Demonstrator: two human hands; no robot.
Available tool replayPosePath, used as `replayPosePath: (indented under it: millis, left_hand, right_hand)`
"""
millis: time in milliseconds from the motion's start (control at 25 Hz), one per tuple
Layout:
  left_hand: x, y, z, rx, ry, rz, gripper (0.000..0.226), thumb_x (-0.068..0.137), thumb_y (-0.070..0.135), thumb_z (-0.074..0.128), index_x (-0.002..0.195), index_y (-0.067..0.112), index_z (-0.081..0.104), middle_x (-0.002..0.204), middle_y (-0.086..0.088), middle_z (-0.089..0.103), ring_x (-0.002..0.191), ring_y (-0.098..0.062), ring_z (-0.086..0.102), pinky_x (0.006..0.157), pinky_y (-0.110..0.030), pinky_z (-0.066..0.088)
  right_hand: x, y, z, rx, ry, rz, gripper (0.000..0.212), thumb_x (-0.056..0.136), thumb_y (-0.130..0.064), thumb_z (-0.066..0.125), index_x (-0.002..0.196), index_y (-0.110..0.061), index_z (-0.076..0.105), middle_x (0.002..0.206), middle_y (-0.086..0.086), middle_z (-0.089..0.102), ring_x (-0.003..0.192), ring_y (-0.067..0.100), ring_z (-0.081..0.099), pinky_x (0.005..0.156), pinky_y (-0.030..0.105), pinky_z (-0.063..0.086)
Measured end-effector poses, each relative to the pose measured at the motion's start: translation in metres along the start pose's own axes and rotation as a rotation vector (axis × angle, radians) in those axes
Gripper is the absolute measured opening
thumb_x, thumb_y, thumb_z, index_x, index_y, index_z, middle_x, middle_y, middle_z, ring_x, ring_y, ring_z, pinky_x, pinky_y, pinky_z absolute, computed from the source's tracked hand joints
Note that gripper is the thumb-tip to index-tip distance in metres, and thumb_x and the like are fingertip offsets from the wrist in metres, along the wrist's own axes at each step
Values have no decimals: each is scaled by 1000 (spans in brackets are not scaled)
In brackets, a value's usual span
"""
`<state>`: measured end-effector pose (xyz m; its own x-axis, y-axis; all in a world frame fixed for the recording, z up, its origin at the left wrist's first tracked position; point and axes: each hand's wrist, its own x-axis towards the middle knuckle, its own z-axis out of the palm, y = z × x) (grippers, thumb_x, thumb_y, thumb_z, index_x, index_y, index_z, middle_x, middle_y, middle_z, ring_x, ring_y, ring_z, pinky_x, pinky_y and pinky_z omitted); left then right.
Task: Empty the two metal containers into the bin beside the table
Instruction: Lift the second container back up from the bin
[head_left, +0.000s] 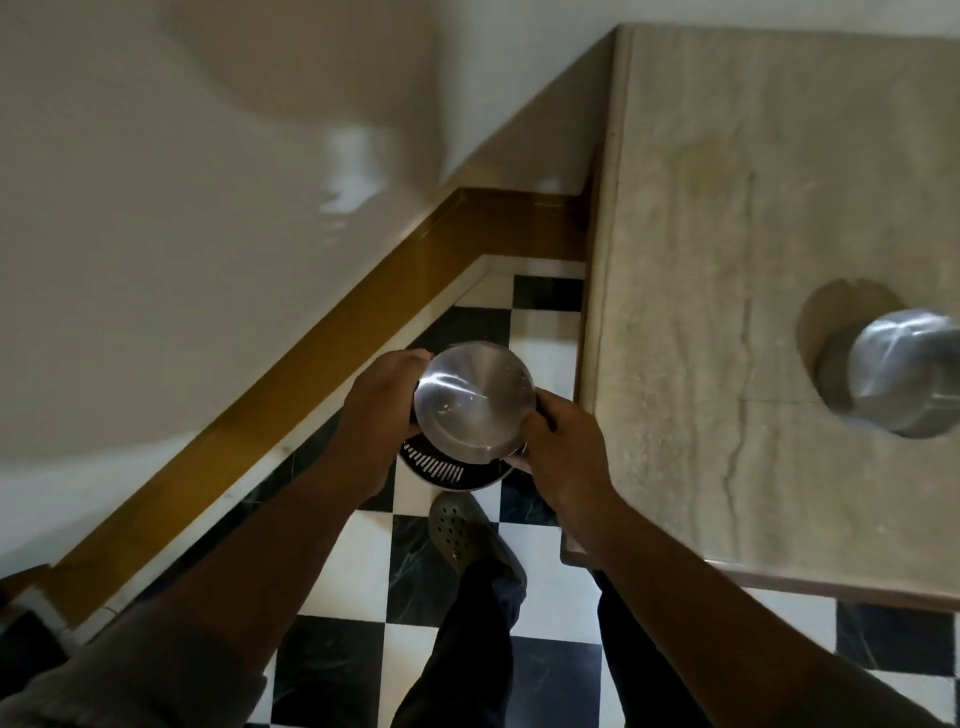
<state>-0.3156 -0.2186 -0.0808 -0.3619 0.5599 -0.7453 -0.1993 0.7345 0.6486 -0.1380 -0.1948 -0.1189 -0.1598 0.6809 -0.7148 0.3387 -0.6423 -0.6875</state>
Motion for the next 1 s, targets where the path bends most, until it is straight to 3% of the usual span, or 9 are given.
replayPosePath:
  millis: [200, 360, 440, 640, 720, 880, 1000]
  left_hand:
    - [-26, 51, 55, 10, -44, 49, 19, 102, 28, 50, 113, 23, 65, 121, -3, 67, 109, -20, 64, 87, -38, 54]
    - [-36, 75, 120, 92, -96, 7, 19, 99, 24, 52, 90, 24, 69, 103, -4, 70, 96, -19, 65, 92, -45, 56]
    - [-36, 79, 155, 132, -100, -2, 21, 98, 30, 51, 97, 23, 71, 107, -6, 71, 101, -24, 66, 99, -55, 54]
    - [-35, 83, 227, 182, -114, 8, 26, 83, 42, 50, 92, 28, 69, 114, -11, 68, 111, -33, 64, 101, -60, 51]
    - [-32, 84, 238, 181, -132, 10, 32, 80, 42, 49, 96, 25, 71, 116, -12, 69, 112, -34, 63, 100, -59, 52]
    - [-20, 82, 259, 188, -80, 16, 18, 96, 30, 51, 96, 28, 69, 106, -3, 68, 103, -26, 64, 91, -46, 55]
    - [-16, 80, 265, 215, -62, 18, 22, 99, 26, 52, 114, 21, 68, 109, 0, 67, 106, -23, 63, 101, -49, 53]
  right_hand:
    - [-11, -37, -58, -2, 135, -33, 23, 87, -6, 52, 90, -17, 72, 87, 10, 73, 84, 28, 71, 76, 50, 62]
    - [-7, -45, -118, 144, 189, 77, 25, 94, -11, 53, 111, -16, 70, 97, 11, 72, 91, 28, 71, 77, 43, 63]
    - [-2, -42, -151, 236, 203, 147, 27, 96, -13, 52, 118, -17, 67, 103, 10, 70, 93, 28, 70, 75, 39, 63]
    - [11, -17, -201, 382, 328, 214, 16, 96, -13, 54, 92, -13, 70, 105, 15, 69, 90, 27, 71, 70, 34, 62]
    - [16, -11, -199, 395, 374, 205, 18, 96, -14, 55, 102, -7, 70, 105, 14, 70, 90, 26, 71, 71, 35, 63]
    - [25, -6, -205, 413, 445, 163, 27, 95, -11, 54, 119, -9, 68, 105, 9, 70, 91, 23, 70, 73, 37, 63]
    - [29, -5, -206, 289, 467, 126, 26, 94, -10, 54, 116, -11, 68, 87, -1, 69, 79, 19, 70, 73, 41, 64]
